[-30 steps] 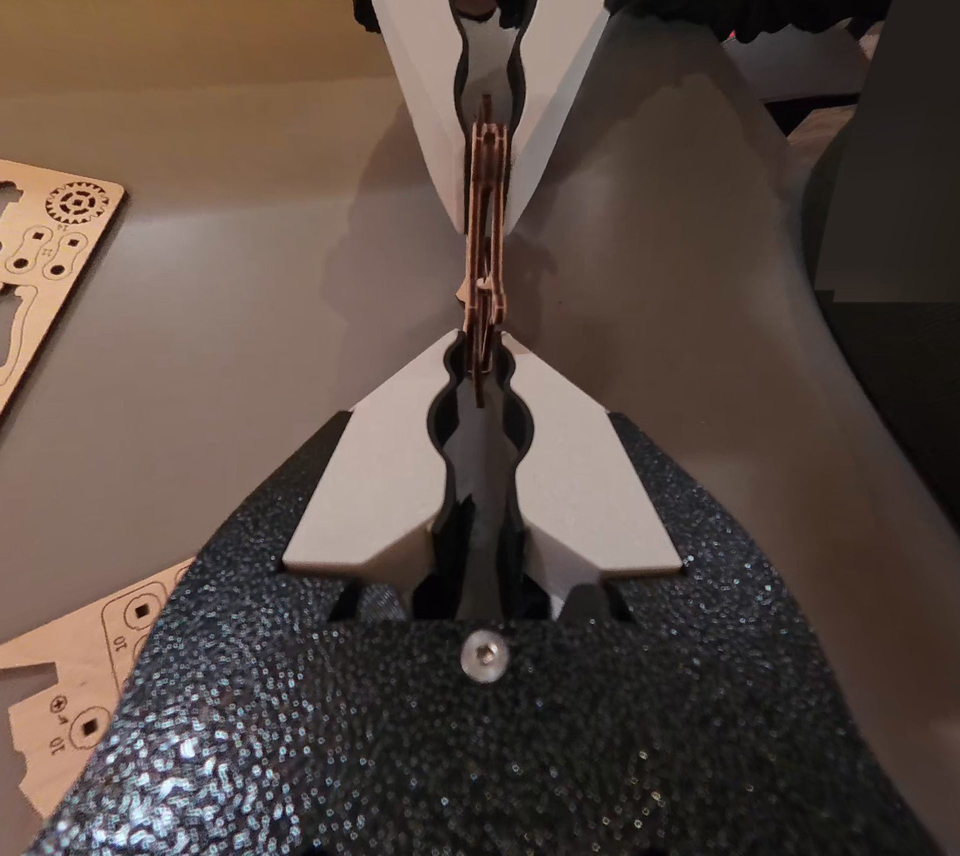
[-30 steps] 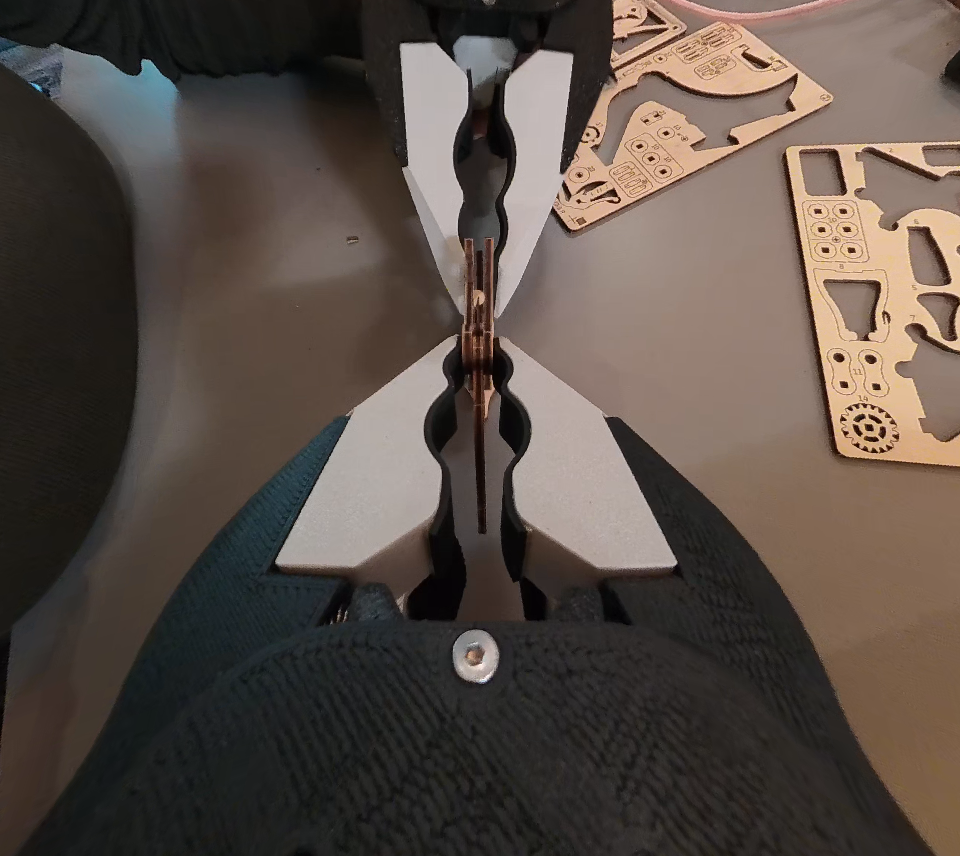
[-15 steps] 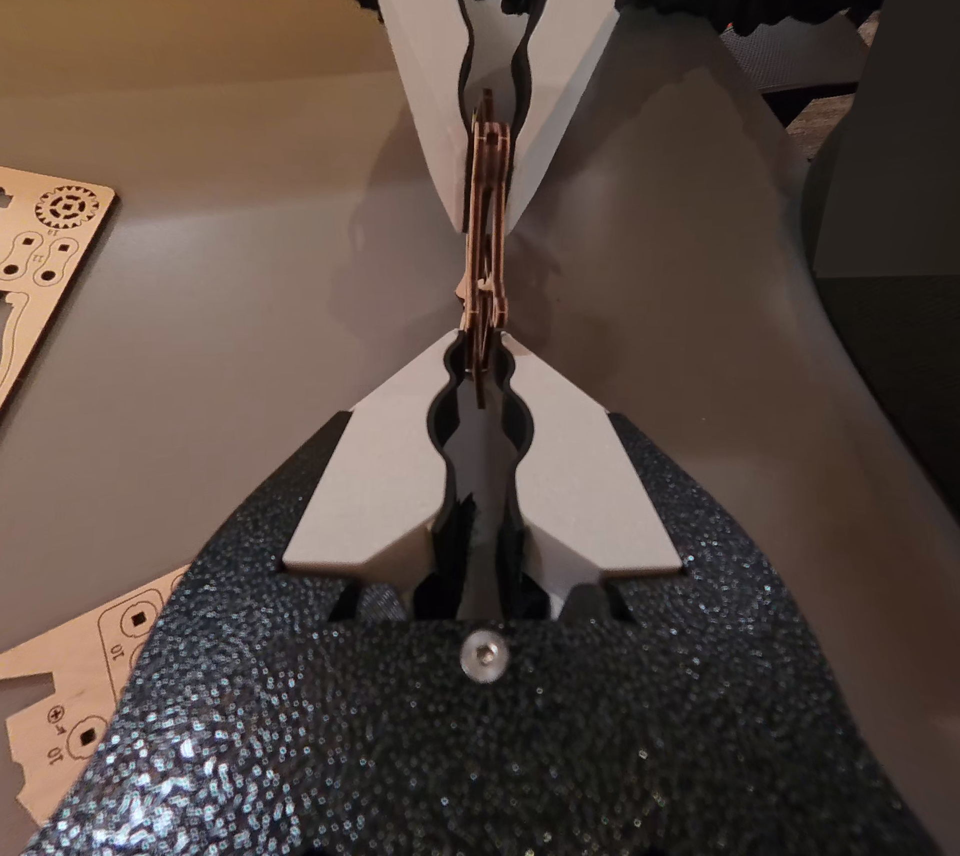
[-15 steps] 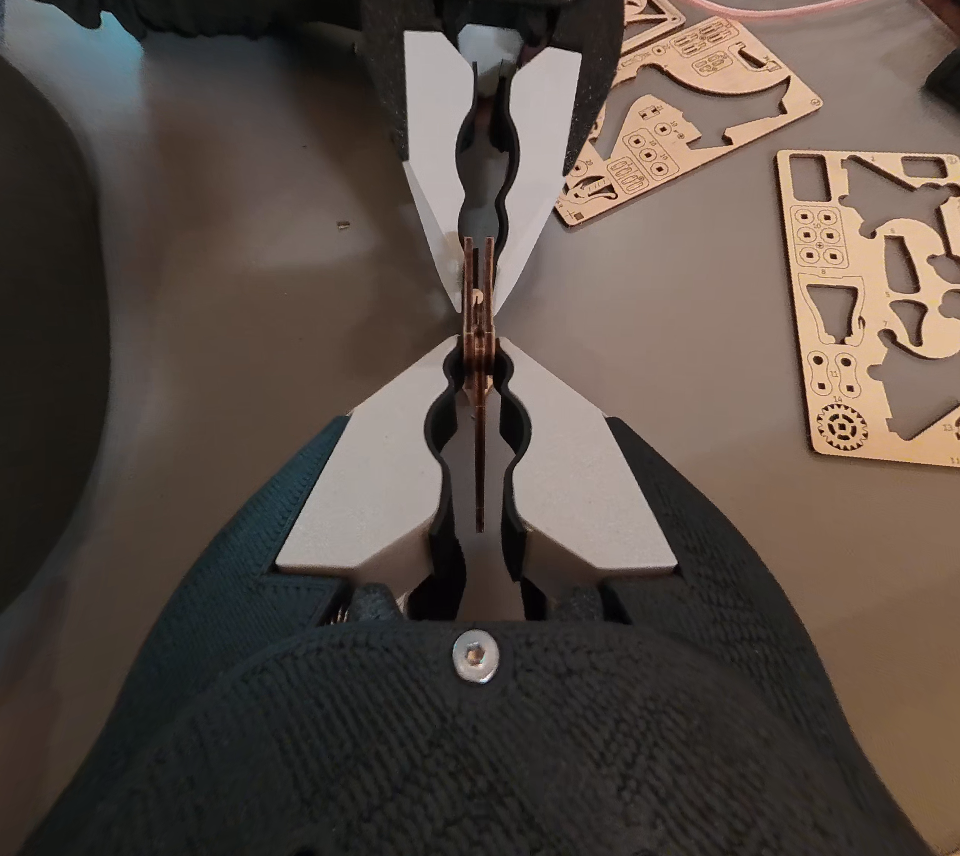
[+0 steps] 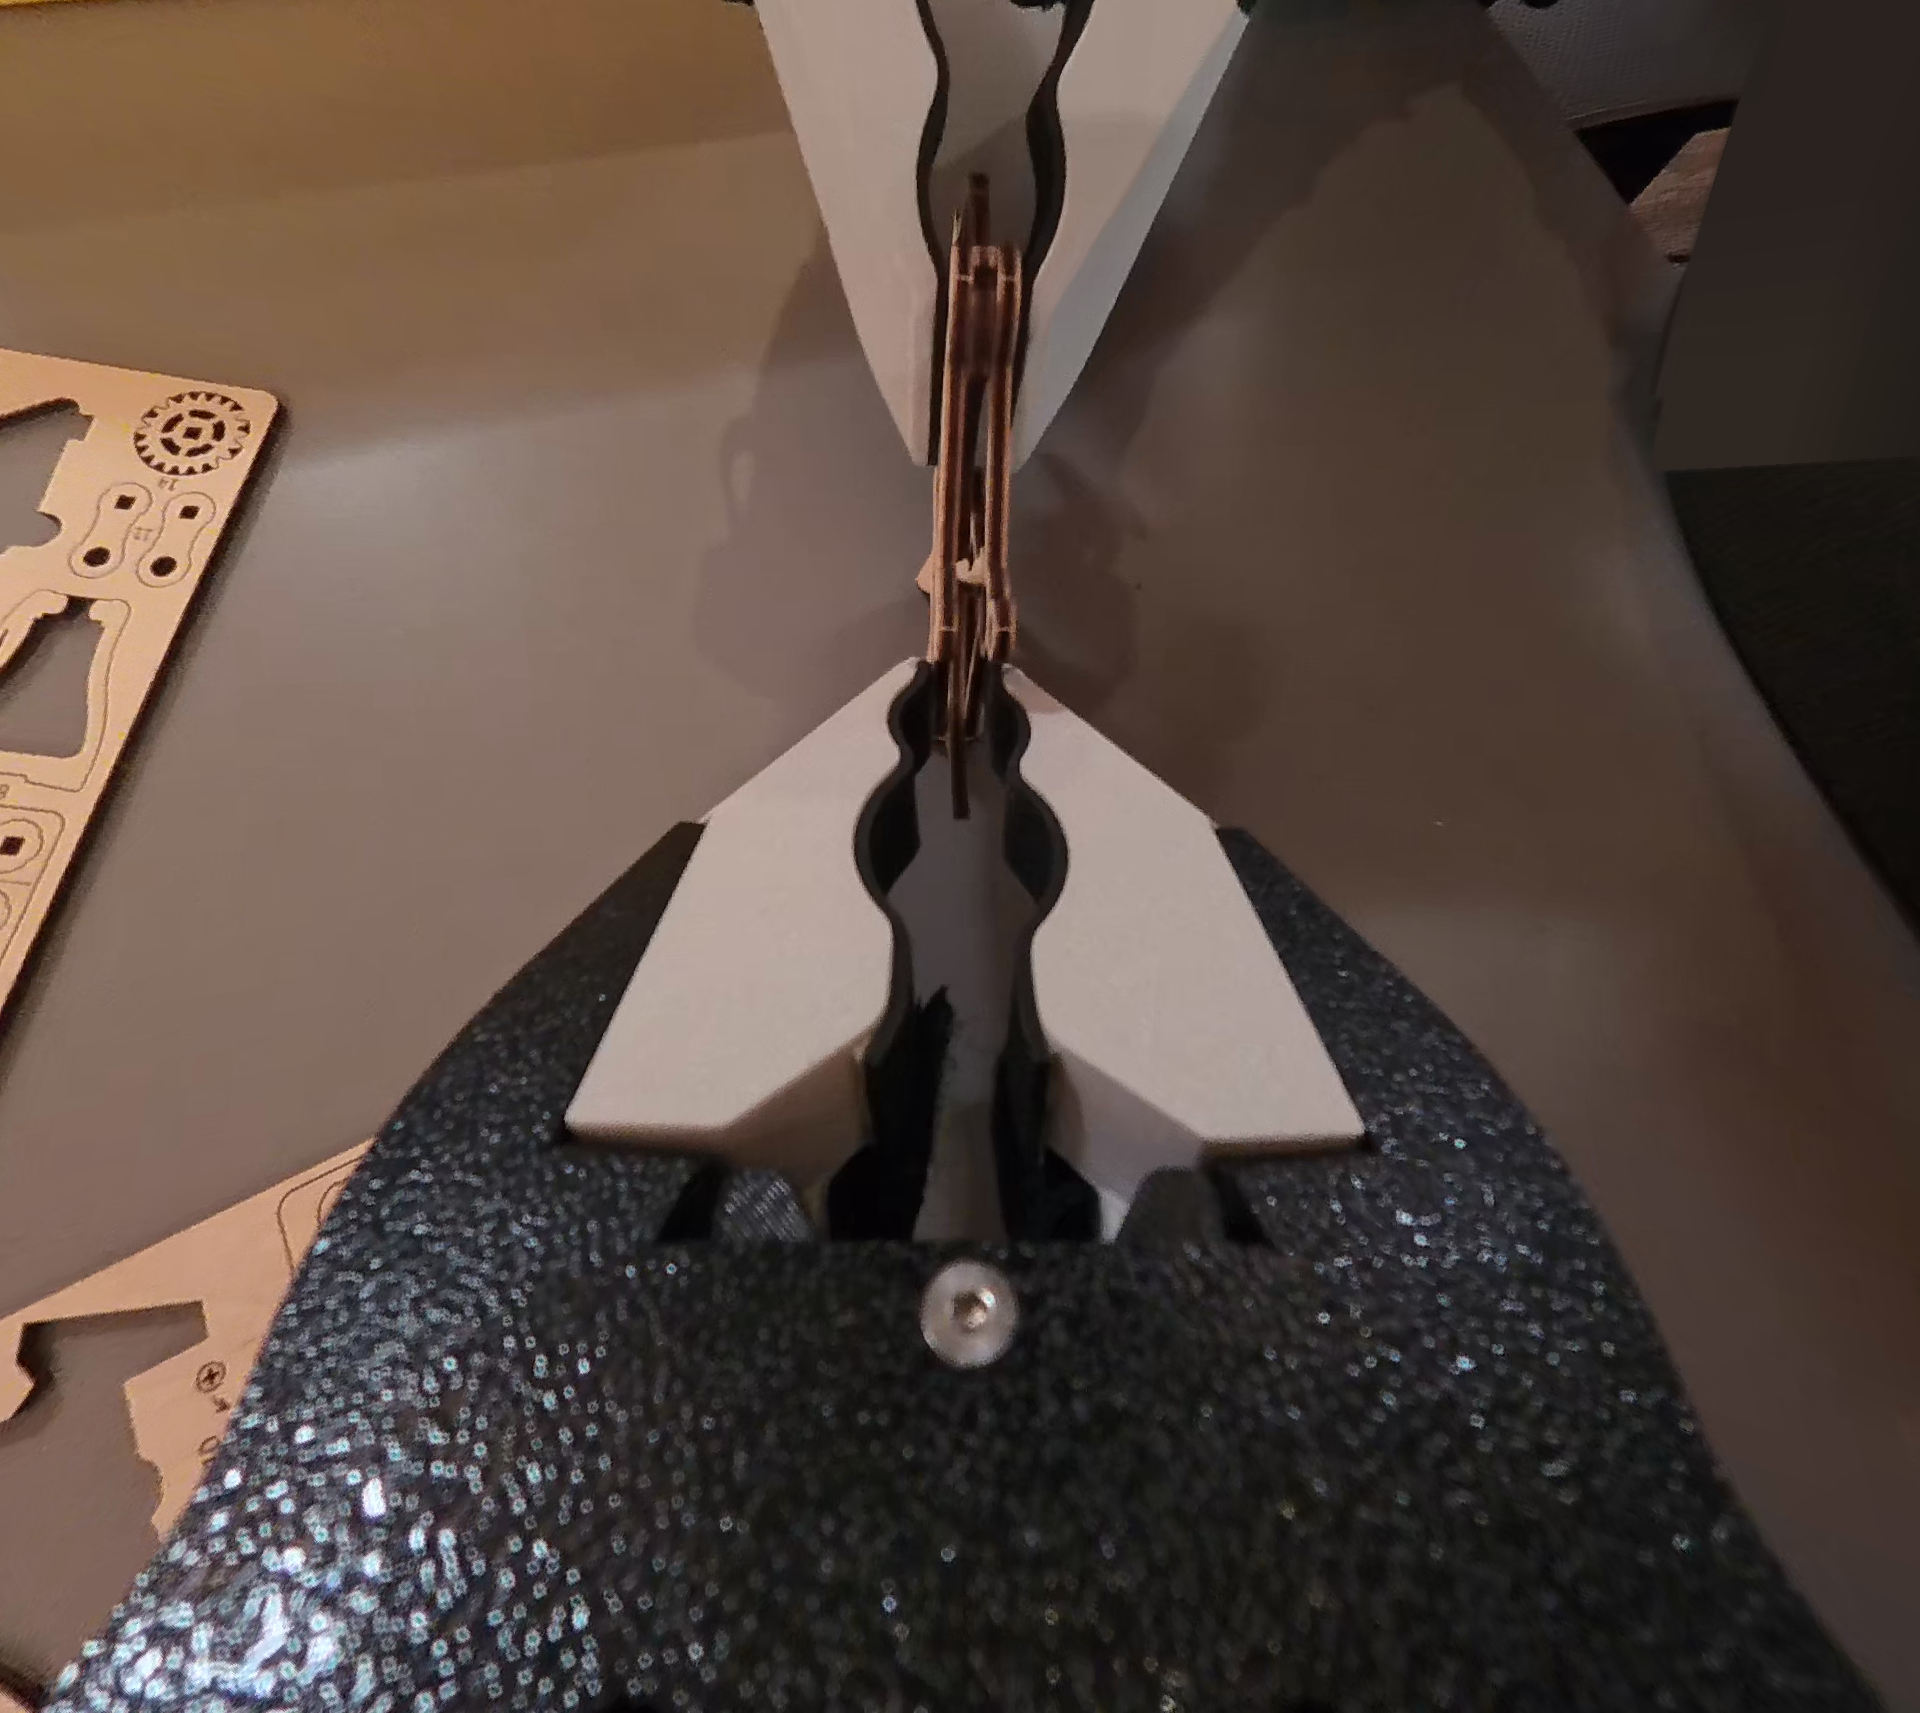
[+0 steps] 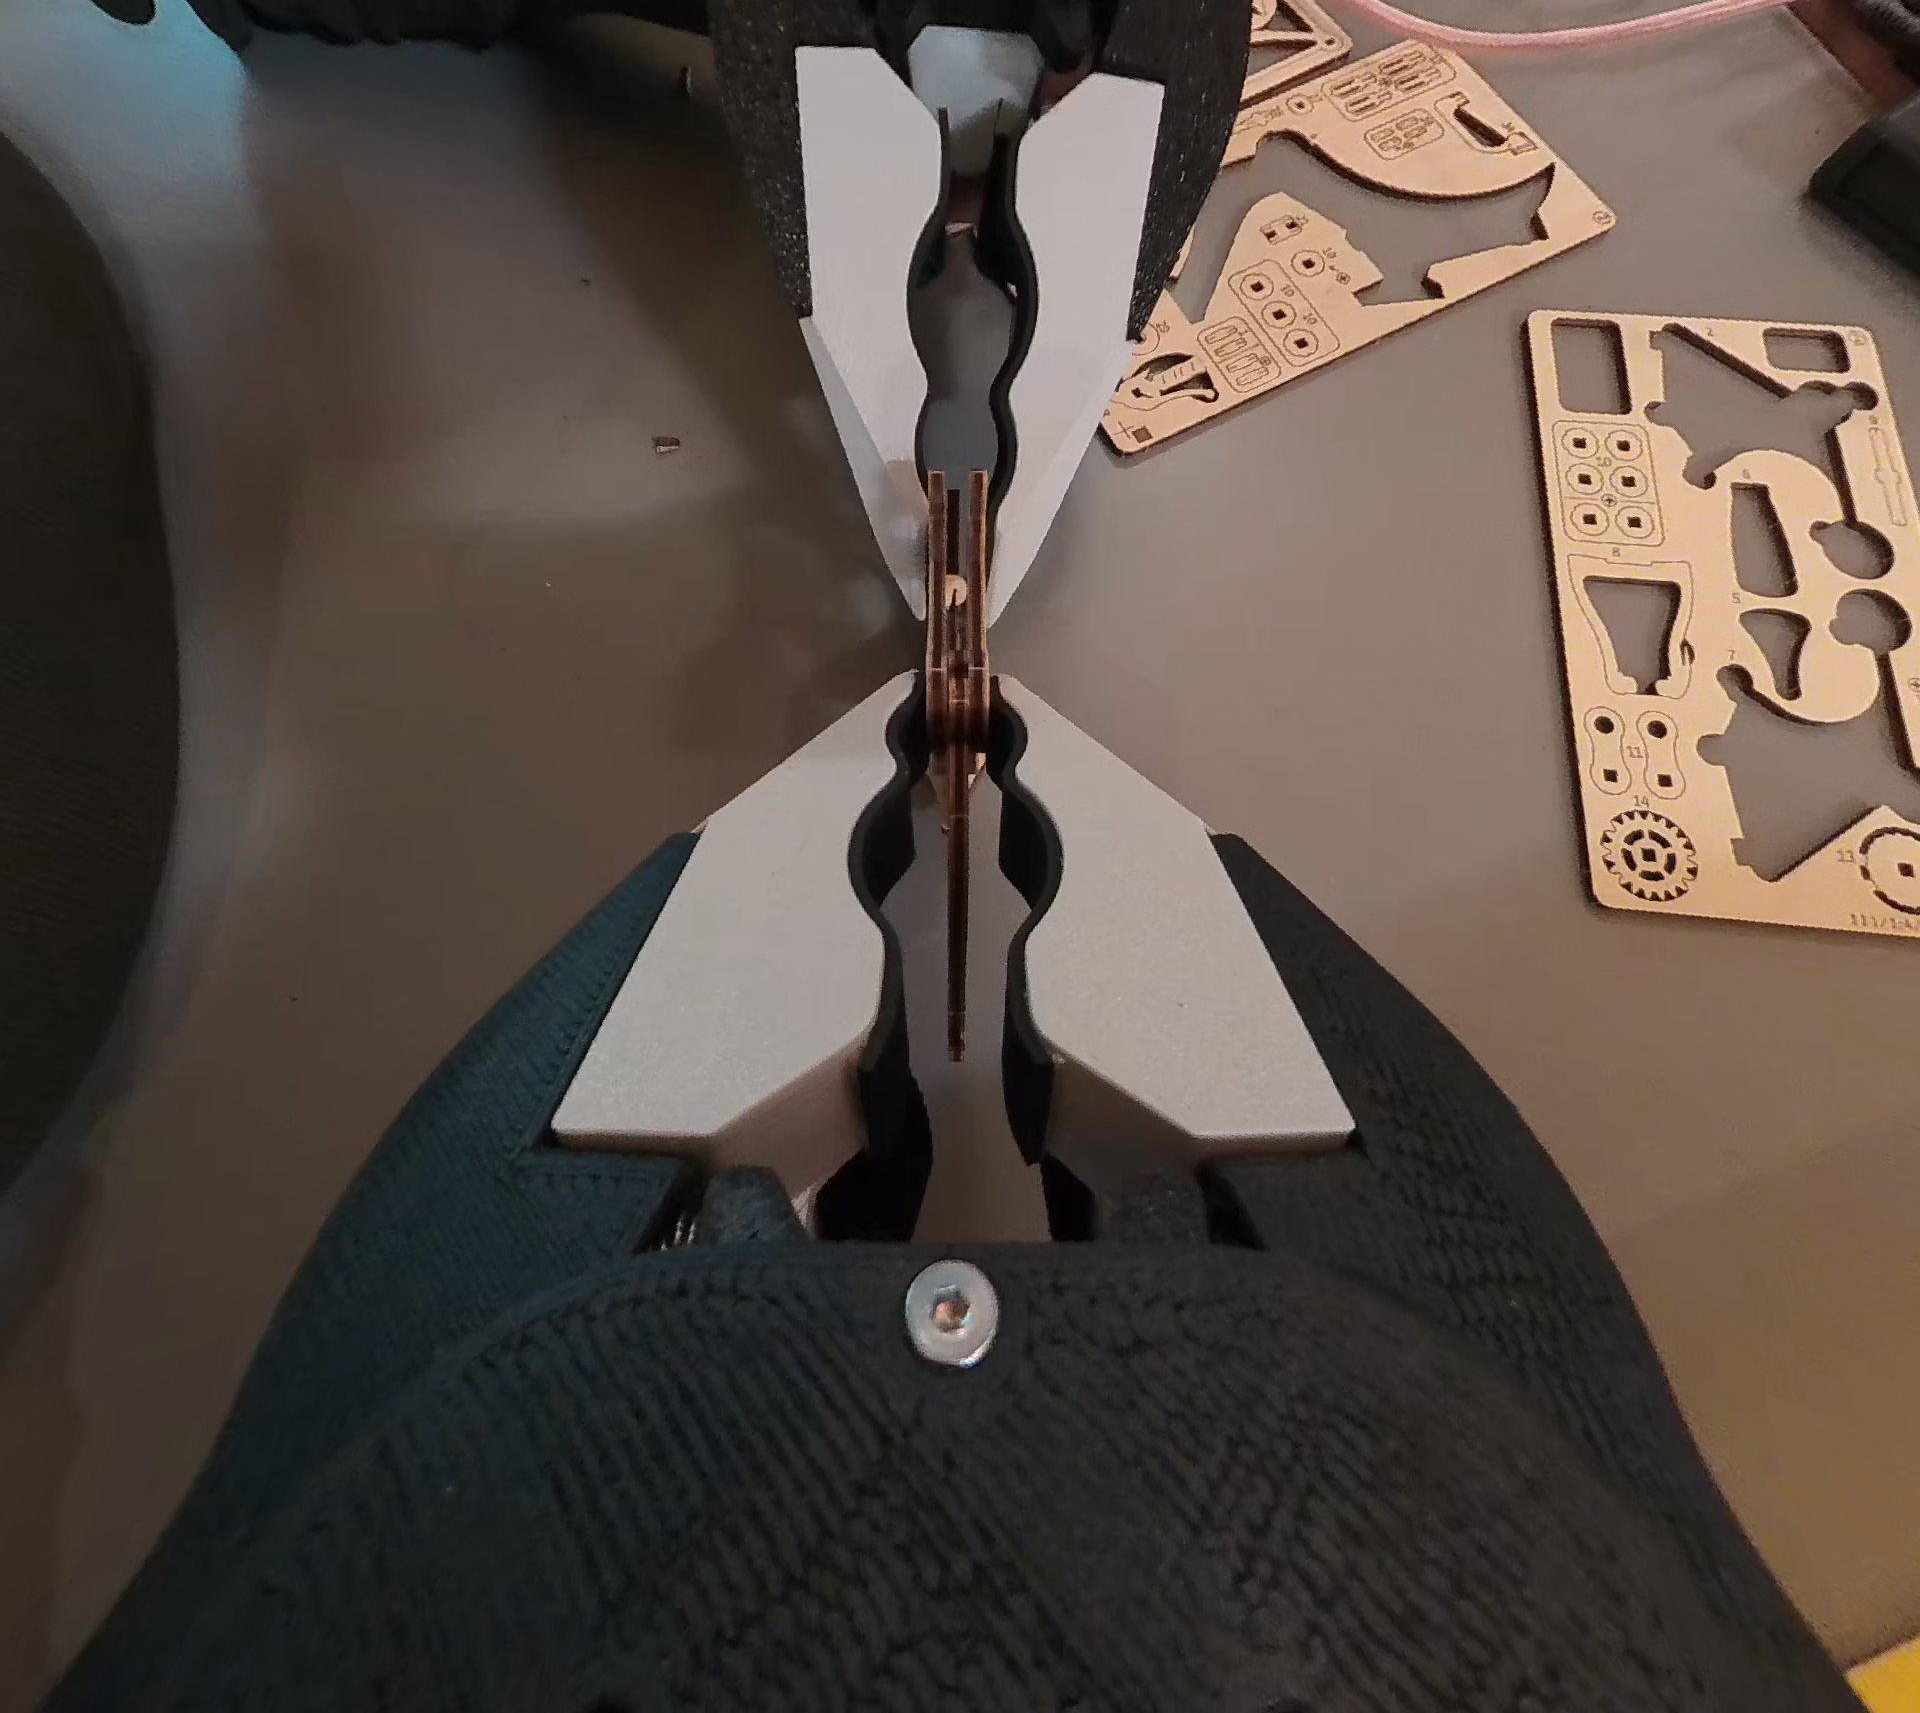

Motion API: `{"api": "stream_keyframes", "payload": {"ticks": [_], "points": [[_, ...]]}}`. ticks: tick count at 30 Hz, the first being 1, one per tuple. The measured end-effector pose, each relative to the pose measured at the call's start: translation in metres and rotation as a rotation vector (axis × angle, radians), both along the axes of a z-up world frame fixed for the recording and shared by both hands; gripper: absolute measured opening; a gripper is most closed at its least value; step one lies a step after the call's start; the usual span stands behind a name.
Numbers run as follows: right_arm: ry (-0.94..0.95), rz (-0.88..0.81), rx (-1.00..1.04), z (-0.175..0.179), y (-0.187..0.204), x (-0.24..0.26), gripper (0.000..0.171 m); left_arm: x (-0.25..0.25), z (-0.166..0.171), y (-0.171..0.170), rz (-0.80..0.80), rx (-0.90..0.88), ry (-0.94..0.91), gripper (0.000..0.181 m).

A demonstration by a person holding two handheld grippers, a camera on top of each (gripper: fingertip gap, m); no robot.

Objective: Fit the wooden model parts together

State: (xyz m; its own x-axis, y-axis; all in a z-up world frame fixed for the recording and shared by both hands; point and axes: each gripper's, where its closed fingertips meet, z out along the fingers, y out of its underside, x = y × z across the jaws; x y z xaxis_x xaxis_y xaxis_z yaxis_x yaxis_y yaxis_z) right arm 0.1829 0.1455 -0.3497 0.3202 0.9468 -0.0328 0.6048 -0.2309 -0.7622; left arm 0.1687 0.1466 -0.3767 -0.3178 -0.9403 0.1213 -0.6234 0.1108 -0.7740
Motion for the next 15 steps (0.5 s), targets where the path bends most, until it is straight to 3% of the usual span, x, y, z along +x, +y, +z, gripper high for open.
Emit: {"api": "stream_keyframes", "payload": {"ticks": [15], "points": [[-0.014,-0.023,-0.013,-0.0002,0.0000,-0.0007,0.008,0.0000,-0.0007,-0.0004,-0.024,-0.039,-0.006,0.007]]}}
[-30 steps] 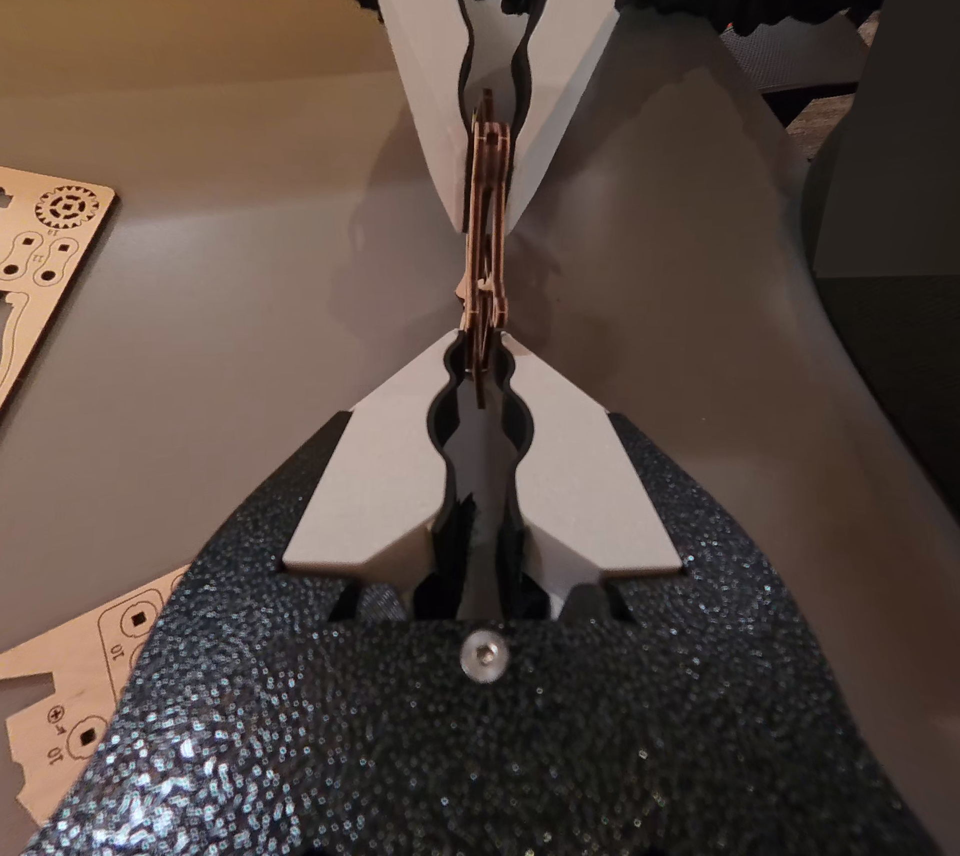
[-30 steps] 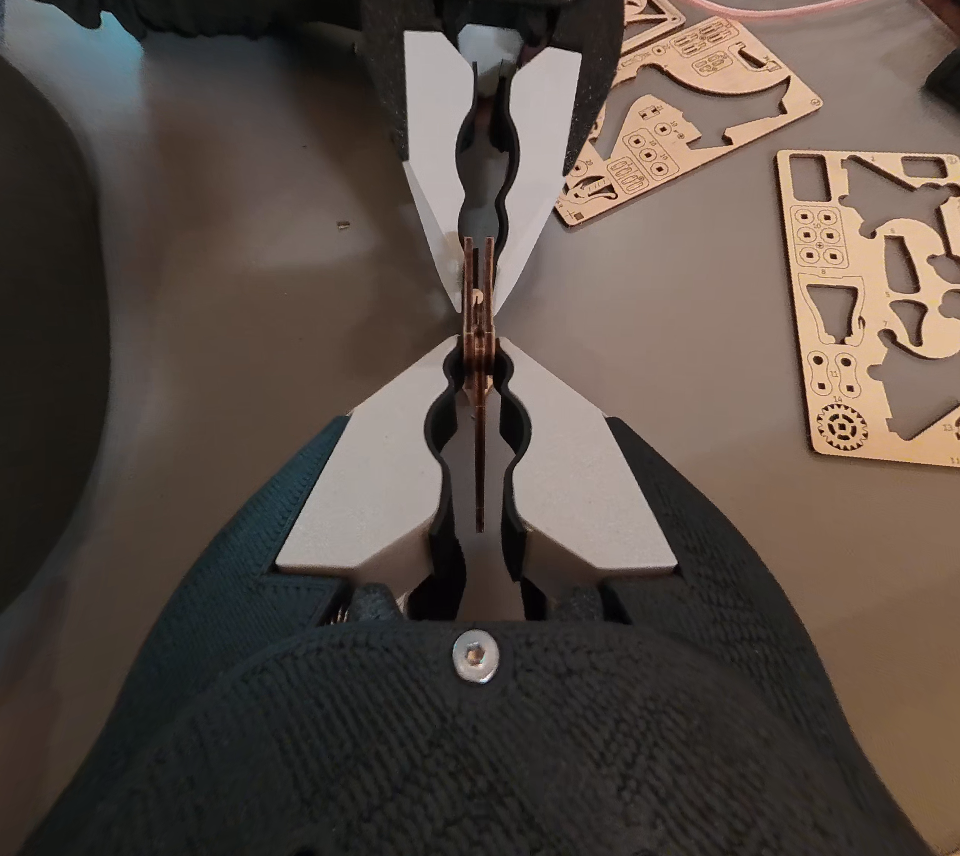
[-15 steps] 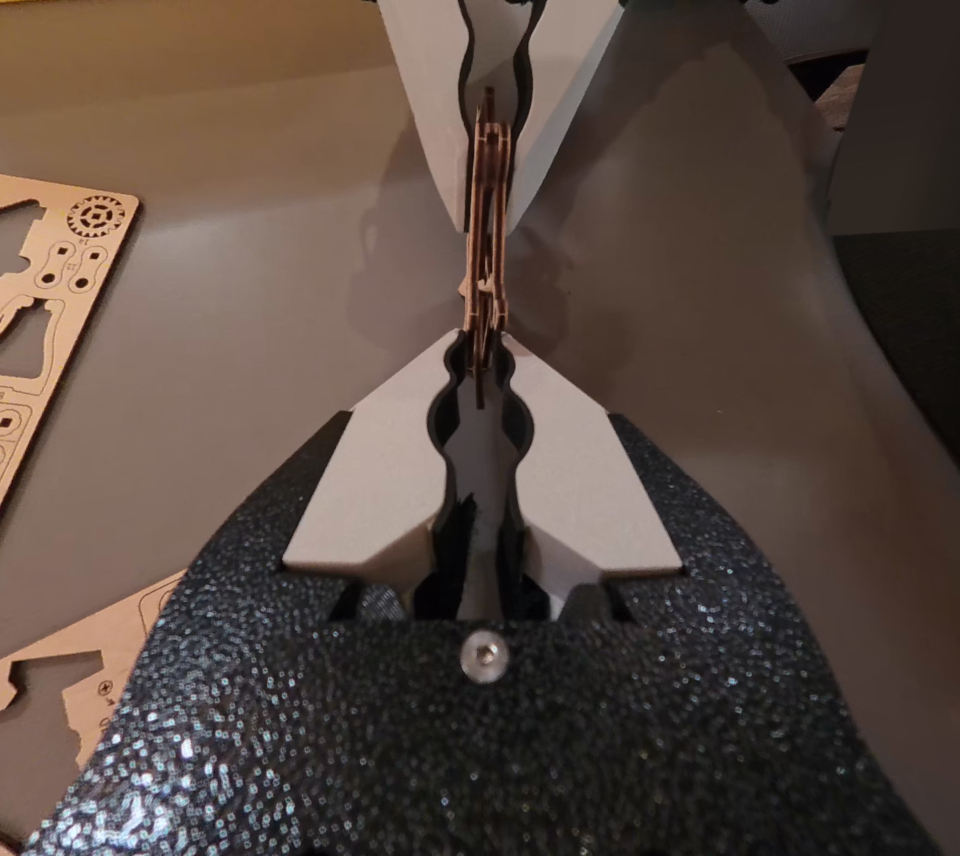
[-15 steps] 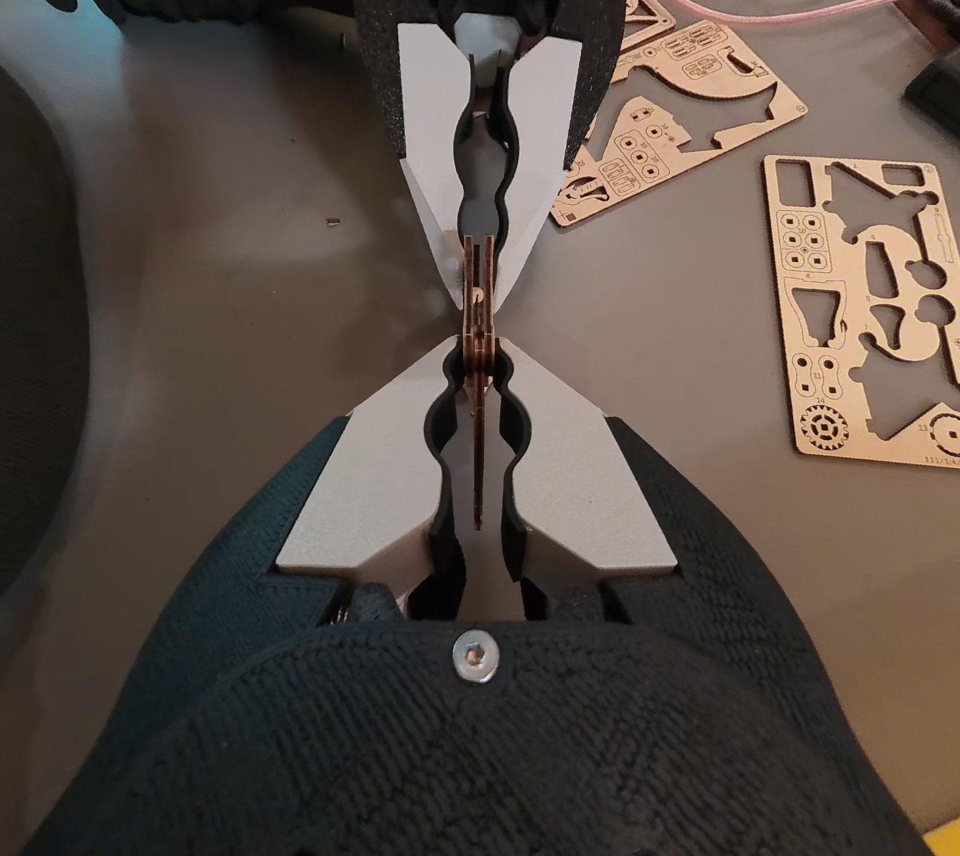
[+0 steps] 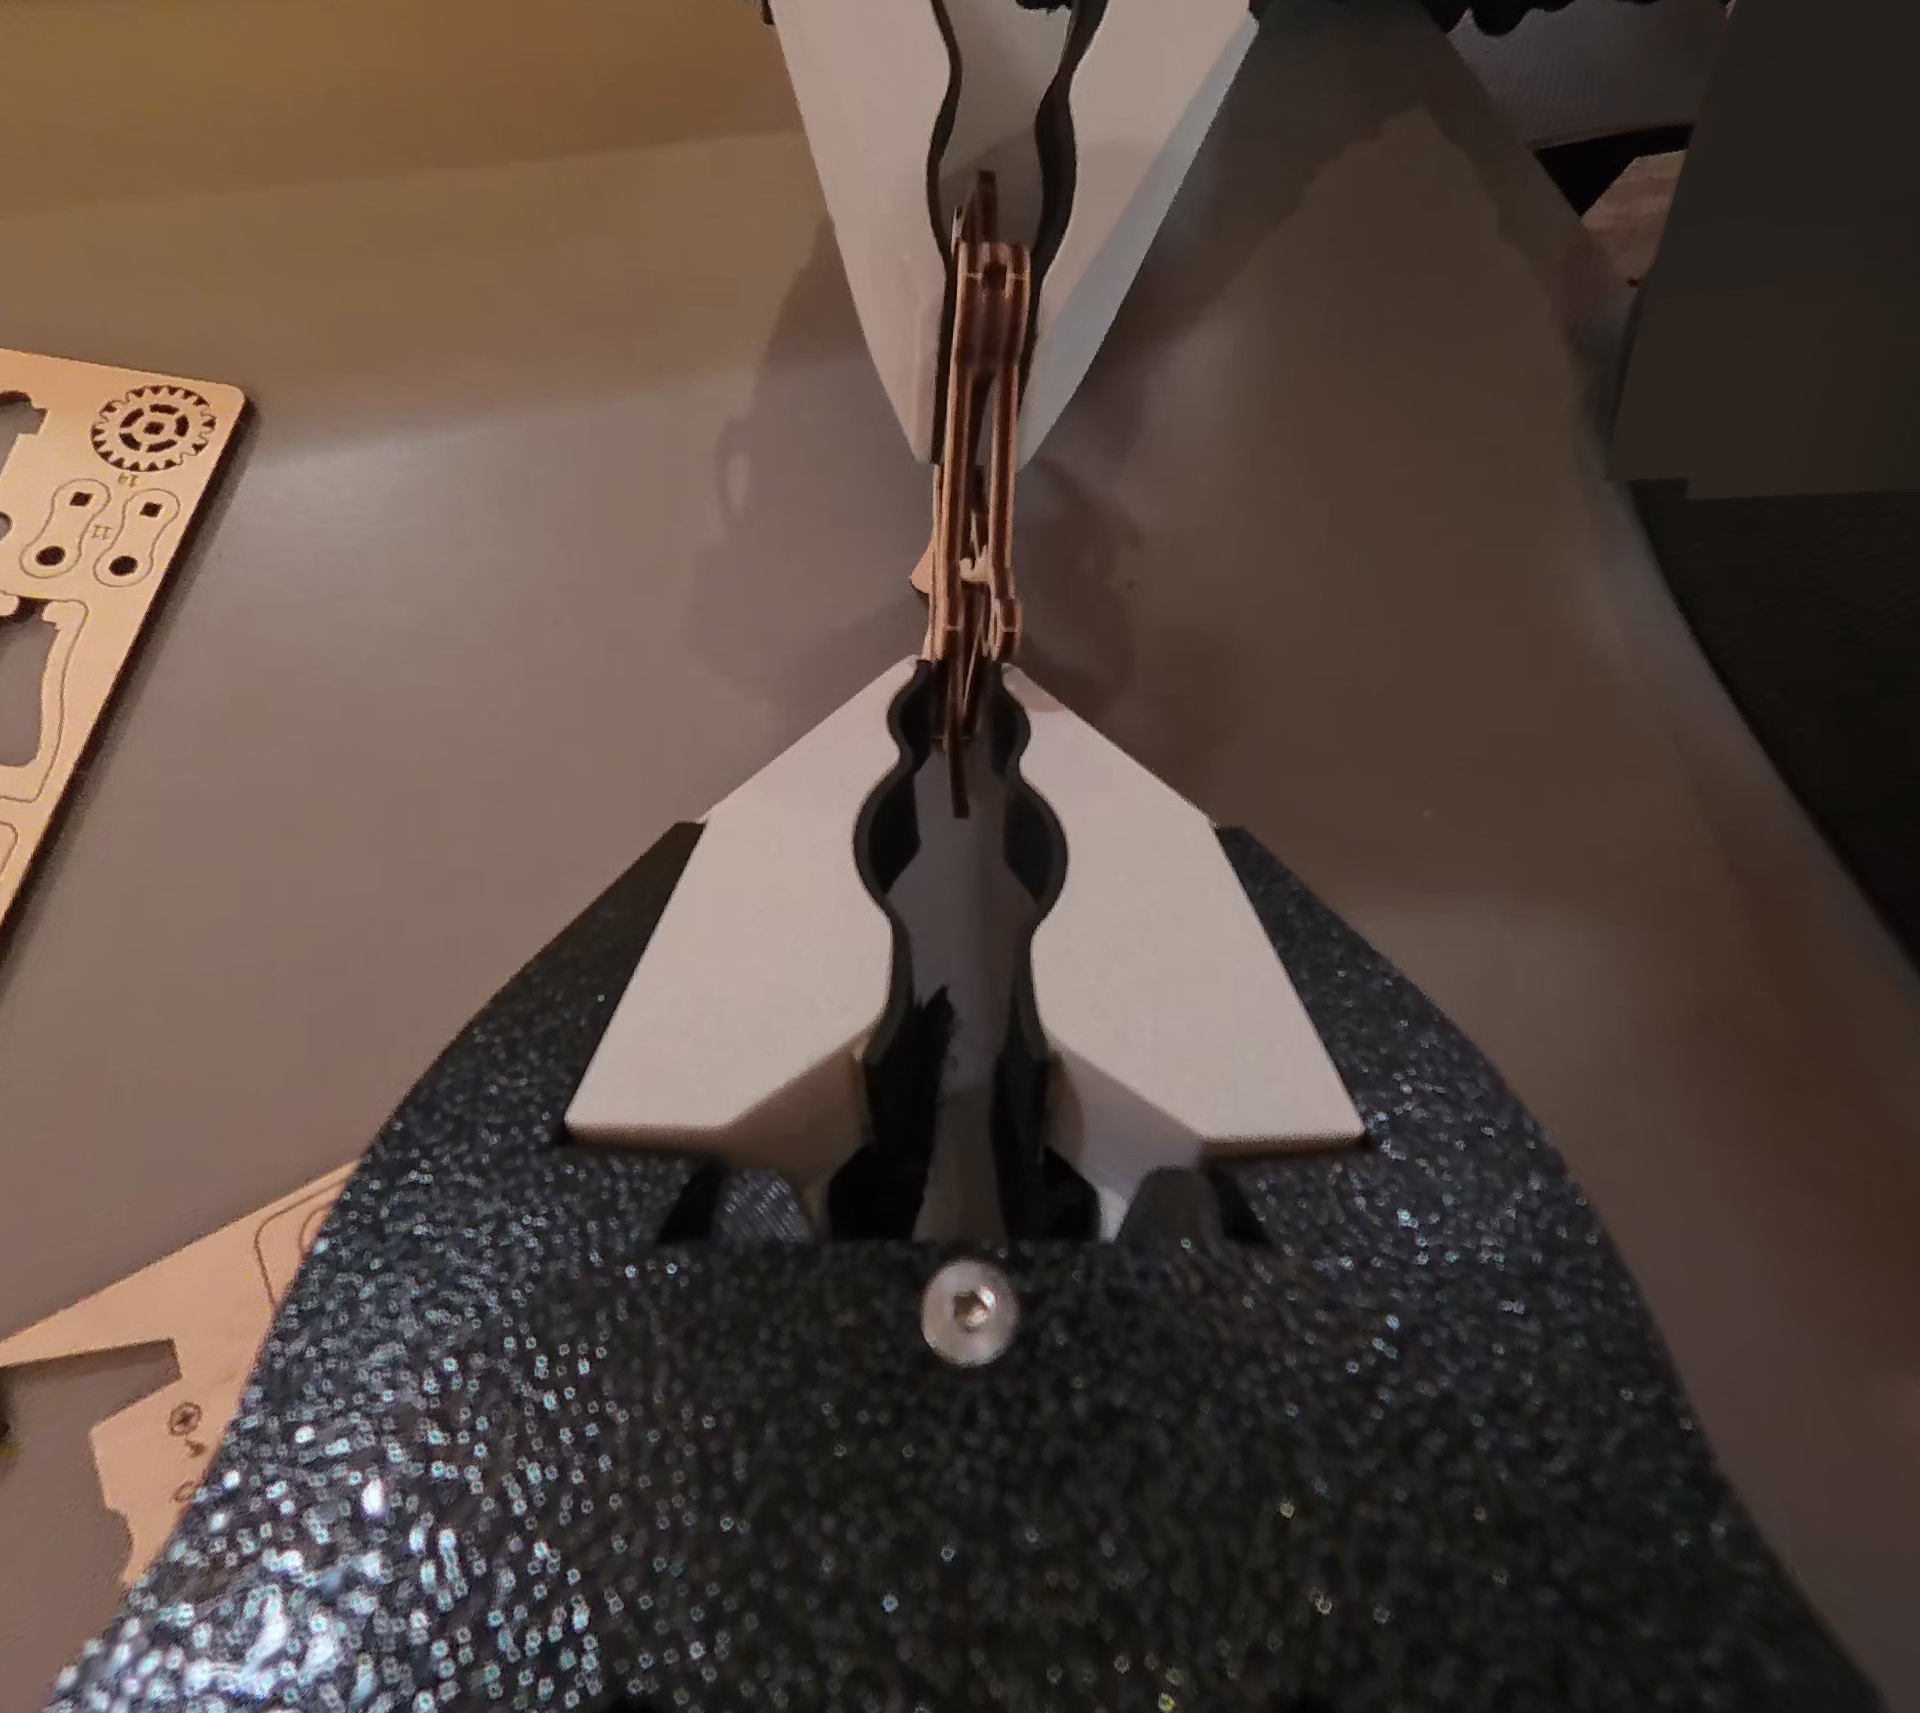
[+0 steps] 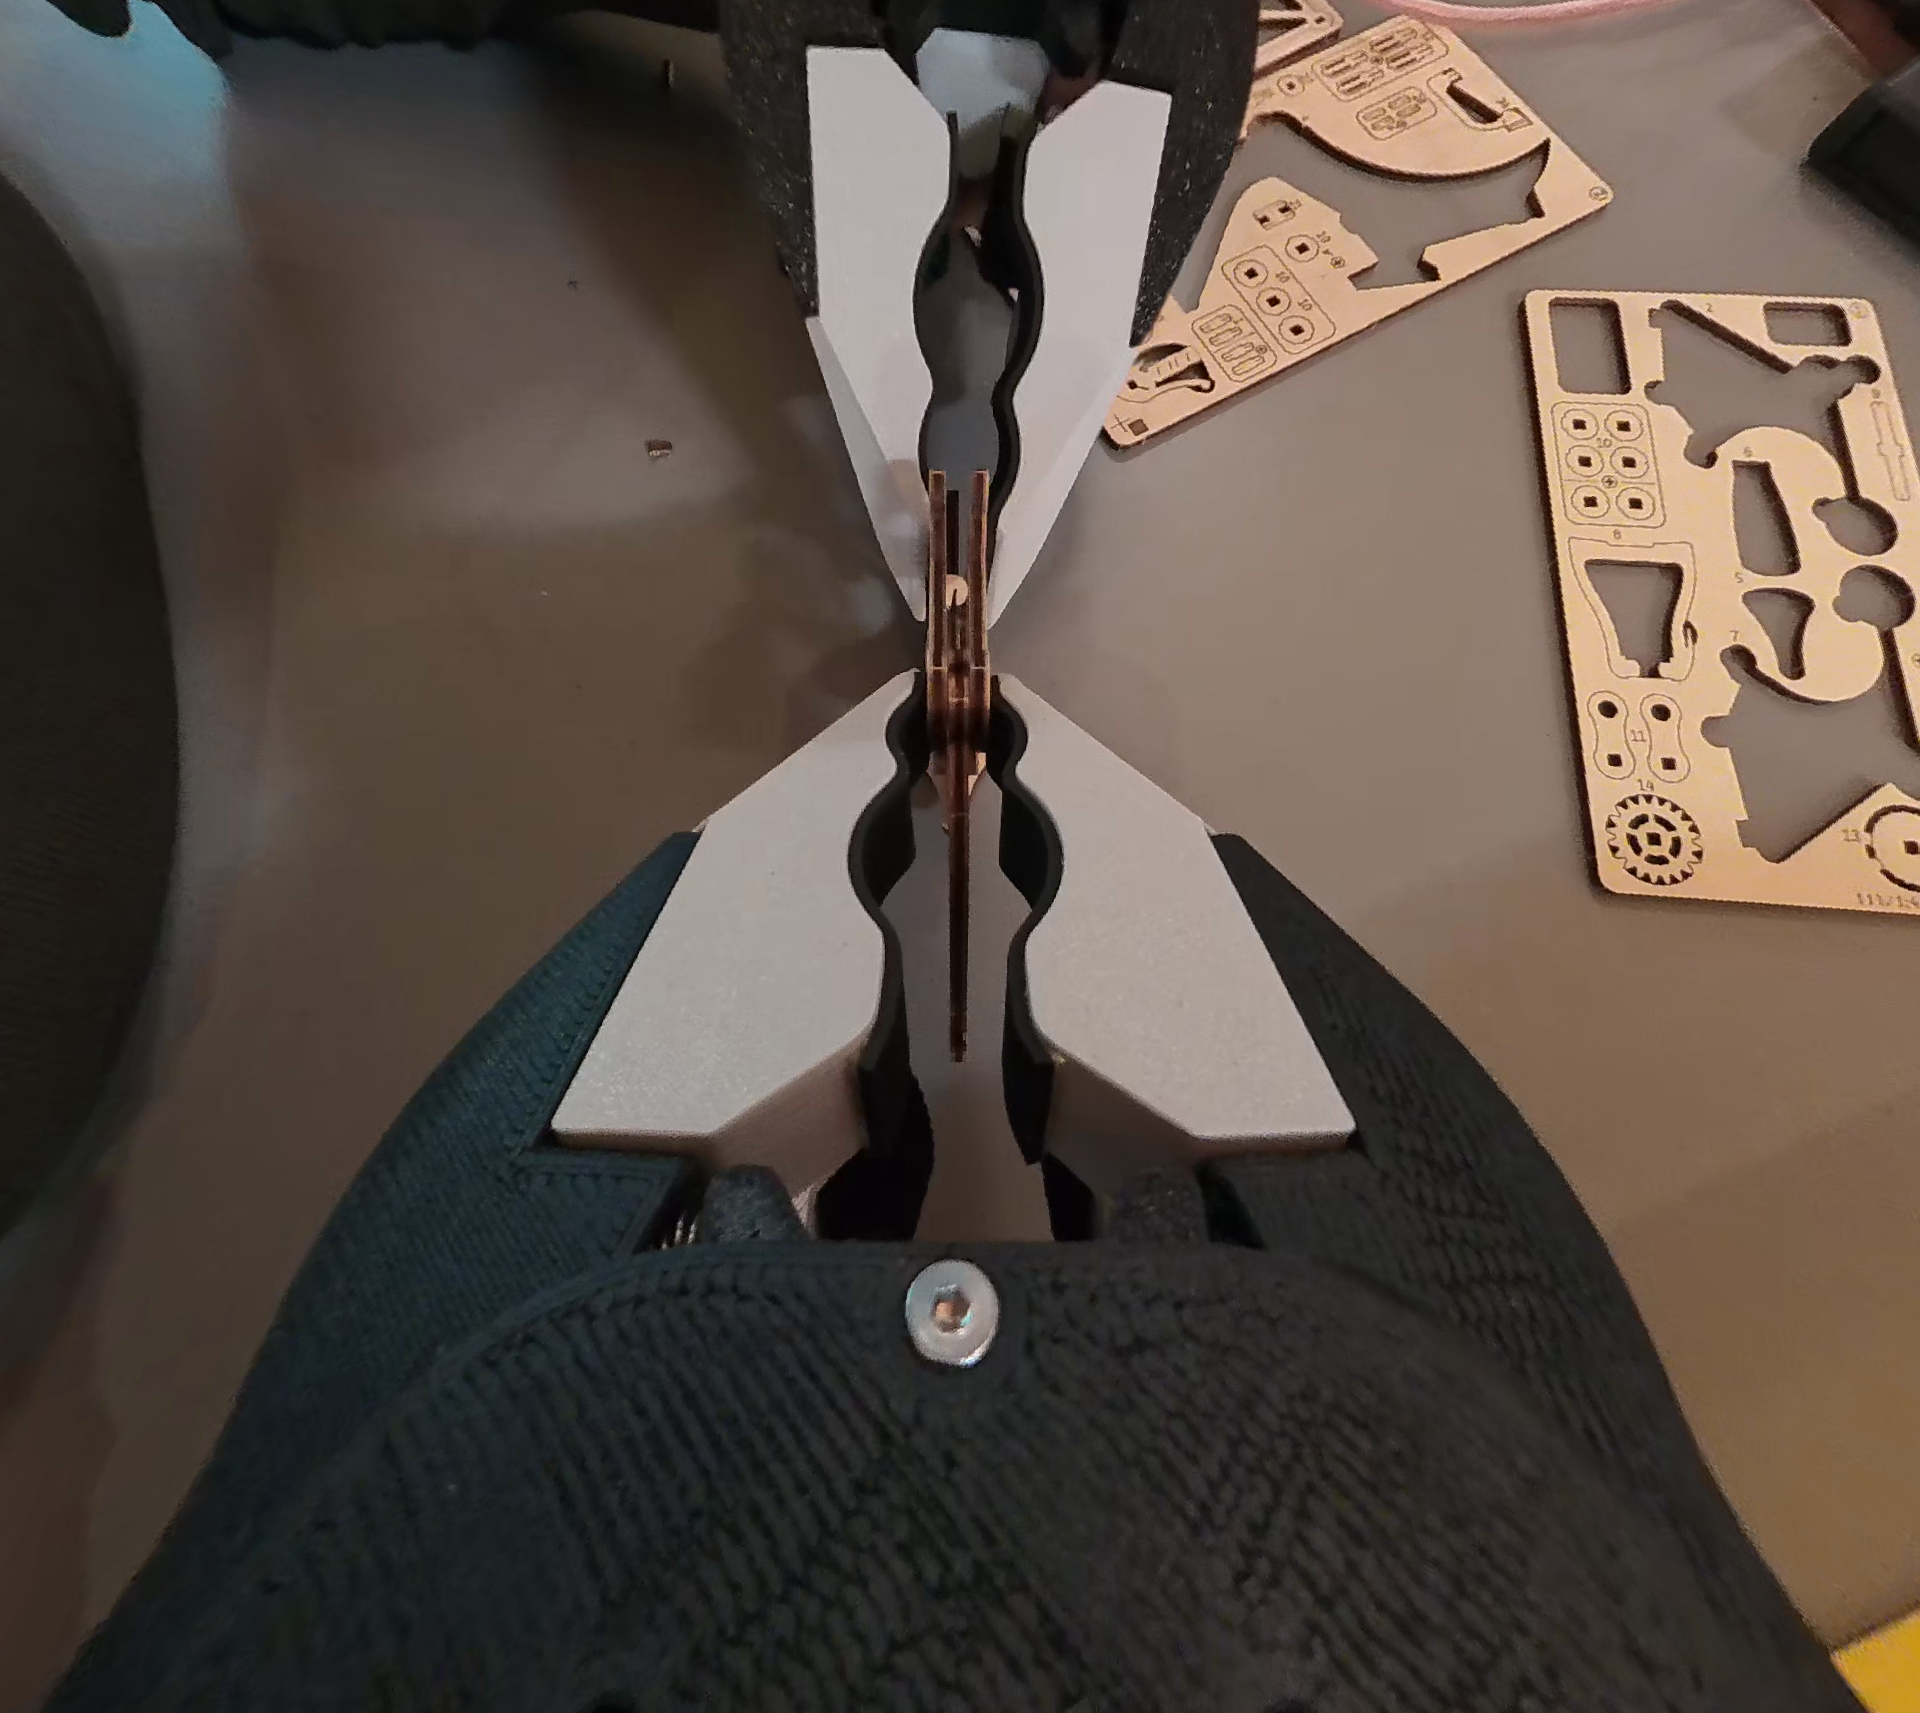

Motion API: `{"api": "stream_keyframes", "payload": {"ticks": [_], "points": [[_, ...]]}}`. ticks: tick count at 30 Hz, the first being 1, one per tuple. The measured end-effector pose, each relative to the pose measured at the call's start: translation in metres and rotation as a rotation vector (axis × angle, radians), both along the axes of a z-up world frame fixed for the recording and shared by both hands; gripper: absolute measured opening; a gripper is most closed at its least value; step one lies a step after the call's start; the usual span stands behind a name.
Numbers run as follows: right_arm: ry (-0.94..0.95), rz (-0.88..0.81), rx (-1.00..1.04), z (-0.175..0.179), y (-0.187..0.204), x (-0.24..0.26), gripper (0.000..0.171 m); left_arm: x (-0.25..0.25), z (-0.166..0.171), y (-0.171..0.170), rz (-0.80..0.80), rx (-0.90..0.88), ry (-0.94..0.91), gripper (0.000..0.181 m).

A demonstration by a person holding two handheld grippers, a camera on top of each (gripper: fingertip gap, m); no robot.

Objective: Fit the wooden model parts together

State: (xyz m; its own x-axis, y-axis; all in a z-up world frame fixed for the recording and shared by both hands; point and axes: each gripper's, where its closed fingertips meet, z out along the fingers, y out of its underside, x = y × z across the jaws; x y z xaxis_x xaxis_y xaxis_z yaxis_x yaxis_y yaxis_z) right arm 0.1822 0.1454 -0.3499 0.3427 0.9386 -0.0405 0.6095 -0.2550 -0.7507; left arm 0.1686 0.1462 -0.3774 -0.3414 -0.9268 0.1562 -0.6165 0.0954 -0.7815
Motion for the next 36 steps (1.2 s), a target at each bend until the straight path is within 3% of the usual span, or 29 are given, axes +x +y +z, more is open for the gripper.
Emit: {"api": "stream_keyframes", "payload": {"ticks": [11,23,28,31,32,36], "points": [[-0.011,-0.010,0.005,0.000,0.000,-0.002,0.008,-0.001,-0.003,0.000,-0.018,0.067,0.052,0.006],[0.012,-0.028,-0.053,-0.002,-0.001,0.002,0.008,-0.004,-0.005,0.001,-0.024,0.198,0.300,0.006],[0.014,-0.026,-0.042,-0.002,0.000,0.002,0.008,-0.004,-0.005,0.001,-0.028,0.183,0.288,0.006],[-0.001,-0.006,-0.058,-0.010,-0.002,0.001,0.035,-0.003,-0.005,0.001,-0.030,0.195,0.283,0.006],[0.018,0.005,-0.059,-0.012,-0.002,-0.001,0.037,-0.003,-0.005,0.001,-0.028,0.195,0.283,0.006],[0.015,0.030,-0.041,-0.021,0.000,-0.004,0.024,-0.003,-0.004,0.000,-0.029,0.195,0.281,0.006]]}}
